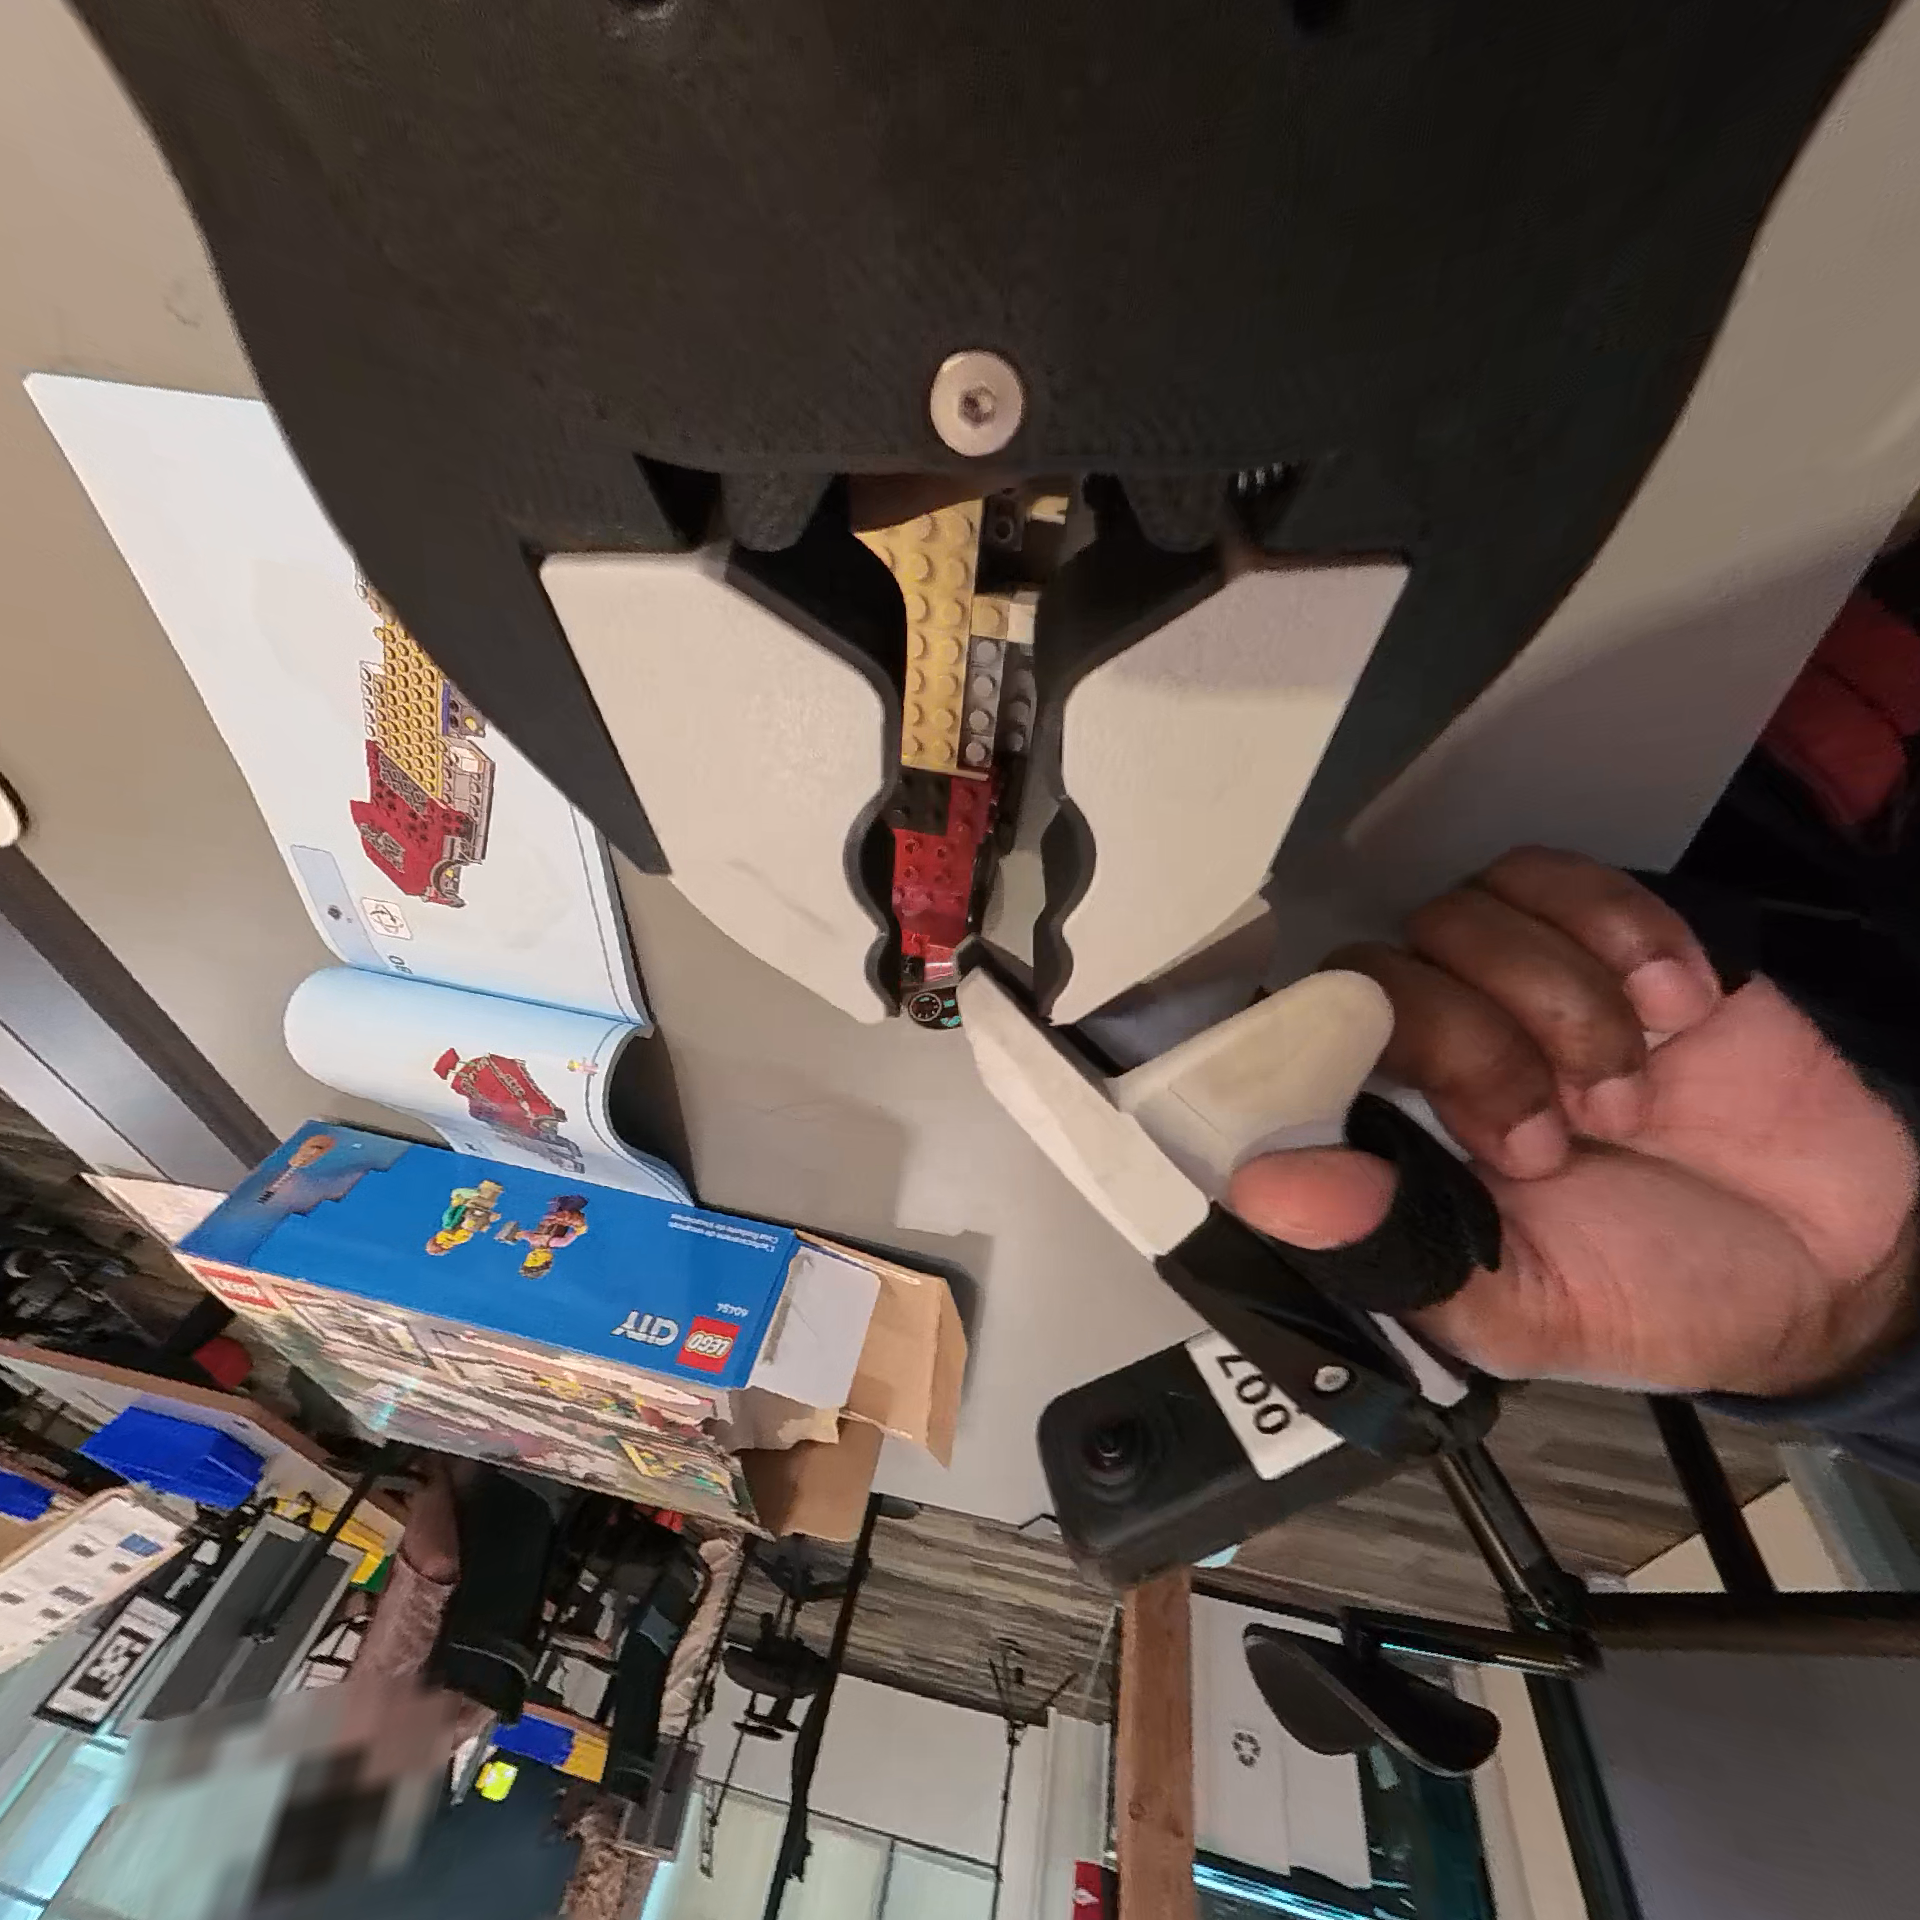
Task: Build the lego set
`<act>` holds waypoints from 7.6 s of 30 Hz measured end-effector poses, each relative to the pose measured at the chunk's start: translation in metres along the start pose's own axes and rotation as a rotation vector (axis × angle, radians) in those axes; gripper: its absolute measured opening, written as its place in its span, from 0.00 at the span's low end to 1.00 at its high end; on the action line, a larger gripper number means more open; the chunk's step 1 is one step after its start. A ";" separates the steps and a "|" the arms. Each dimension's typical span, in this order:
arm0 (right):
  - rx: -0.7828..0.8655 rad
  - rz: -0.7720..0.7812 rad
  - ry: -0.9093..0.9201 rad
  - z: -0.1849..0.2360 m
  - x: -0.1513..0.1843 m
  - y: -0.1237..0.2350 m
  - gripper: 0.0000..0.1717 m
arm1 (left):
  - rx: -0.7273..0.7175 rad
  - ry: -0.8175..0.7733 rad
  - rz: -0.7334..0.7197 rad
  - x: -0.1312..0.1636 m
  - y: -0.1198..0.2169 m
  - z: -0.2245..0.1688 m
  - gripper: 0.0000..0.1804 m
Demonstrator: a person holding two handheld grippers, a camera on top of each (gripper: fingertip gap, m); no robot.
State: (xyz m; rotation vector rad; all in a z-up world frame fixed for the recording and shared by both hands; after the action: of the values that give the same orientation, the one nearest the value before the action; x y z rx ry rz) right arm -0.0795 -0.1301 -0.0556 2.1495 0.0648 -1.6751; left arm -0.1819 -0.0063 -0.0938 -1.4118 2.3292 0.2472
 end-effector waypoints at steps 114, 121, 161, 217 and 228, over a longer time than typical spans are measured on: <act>-0.067 0.539 -0.165 -0.021 0.028 0.016 0.31 | 0.060 -1.328 1.035 -0.059 -0.039 0.038 0.34; -0.174 0.642 -0.110 -0.028 0.030 -0.018 0.42 | 0.049 -1.333 1.027 -0.055 -0.039 0.036 0.34; -0.238 0.545 -0.035 -0.031 0.017 -0.003 0.36 | -0.096 0.060 0.597 -0.046 -0.032 0.038 0.29; 0.028 0.485 -0.142 -0.081 0.033 0.061 0.16 | 0.046 0.407 0.230 -0.064 -0.107 0.067 0.27; 0.048 0.498 -0.072 -0.078 0.040 0.055 0.12 | 0.030 0.448 0.204 -0.063 -0.105 0.071 0.27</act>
State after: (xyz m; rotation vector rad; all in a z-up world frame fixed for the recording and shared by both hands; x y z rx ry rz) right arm 0.0184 -0.1618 -0.0620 1.9252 -0.4946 -1.4621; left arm -0.0463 0.0199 -0.1250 -1.3205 2.8289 -0.0571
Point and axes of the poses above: each gripper's, where its closed fingertips meet, y back along the fingers, x out of its underside, z = x × y across the jaws, the point moved 10 cm from there along y, back along the fingers, and after that the axes turned 3 degrees about -x, right-handed, at the moved point
